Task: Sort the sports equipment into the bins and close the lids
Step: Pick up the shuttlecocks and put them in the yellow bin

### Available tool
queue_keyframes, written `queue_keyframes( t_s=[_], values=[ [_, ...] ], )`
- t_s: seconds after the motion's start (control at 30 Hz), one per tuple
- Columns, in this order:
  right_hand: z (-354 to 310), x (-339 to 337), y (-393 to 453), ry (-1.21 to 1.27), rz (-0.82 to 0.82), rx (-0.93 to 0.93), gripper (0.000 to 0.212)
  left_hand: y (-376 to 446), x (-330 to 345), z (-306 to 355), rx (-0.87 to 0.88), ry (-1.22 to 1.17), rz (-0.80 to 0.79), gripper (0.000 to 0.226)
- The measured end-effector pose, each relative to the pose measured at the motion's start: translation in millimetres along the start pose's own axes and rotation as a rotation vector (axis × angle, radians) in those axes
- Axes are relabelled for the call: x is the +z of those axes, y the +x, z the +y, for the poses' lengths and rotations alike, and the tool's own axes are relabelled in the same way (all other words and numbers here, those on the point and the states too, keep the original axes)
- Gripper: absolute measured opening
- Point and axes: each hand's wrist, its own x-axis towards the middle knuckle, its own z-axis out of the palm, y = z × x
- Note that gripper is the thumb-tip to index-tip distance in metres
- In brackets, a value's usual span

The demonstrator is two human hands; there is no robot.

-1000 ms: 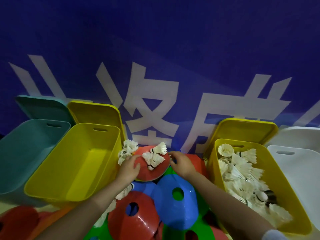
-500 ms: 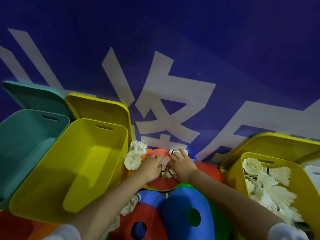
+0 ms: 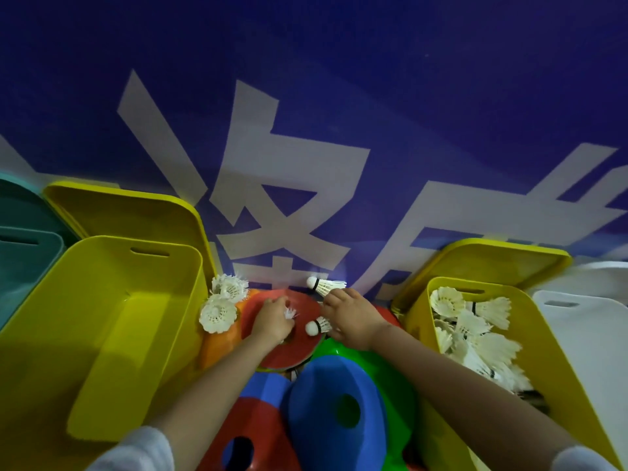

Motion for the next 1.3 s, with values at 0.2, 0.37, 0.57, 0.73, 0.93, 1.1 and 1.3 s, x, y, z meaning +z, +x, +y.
queue_keyframes(
  t_s=[0.2,0.37,0.57,0.73,0.93,1.1,1.3],
  values=[
    [-8.3,-14.8,-32.4,0.481,0.222,0.287,0.045,-32.4,-28.5,4.9,0.124,-0.116,0.160,0.046],
    [-16.1,-31.3,-66.2,0.639,0.404,0.491,0.032,-75.2,-51.5,32.8,0.203,-0.215,0.185,0.039],
    [-0.4,-33.5,-133.2,0.792,0.657,0.696,0.028,-123.1,-33.3,100.8,0.342,-0.422,0.143,0.037],
    [25.2,-13.7,-219.7,0.824,0.772,0.974,0.033,-163.4,14.7,159.4,0.518,-0.534,-0.099,0.024],
    [54.4,17.2,-316.5,0.823,0.687,1.209,0.040,-178.0,79.1,213.4,0.583,-0.386,-0.154,0.022],
    [71.3,33.6,-343.2,0.857,0.626,1.164,0.046,-190.3,126.0,230.6,0.746,0.004,-0.233,0.033],
    [93.6,39.7,-323.1,0.891,0.557,1.033,0.050,-180.1,145.9,233.1,0.912,0.578,-0.191,0.031]
  ],
)
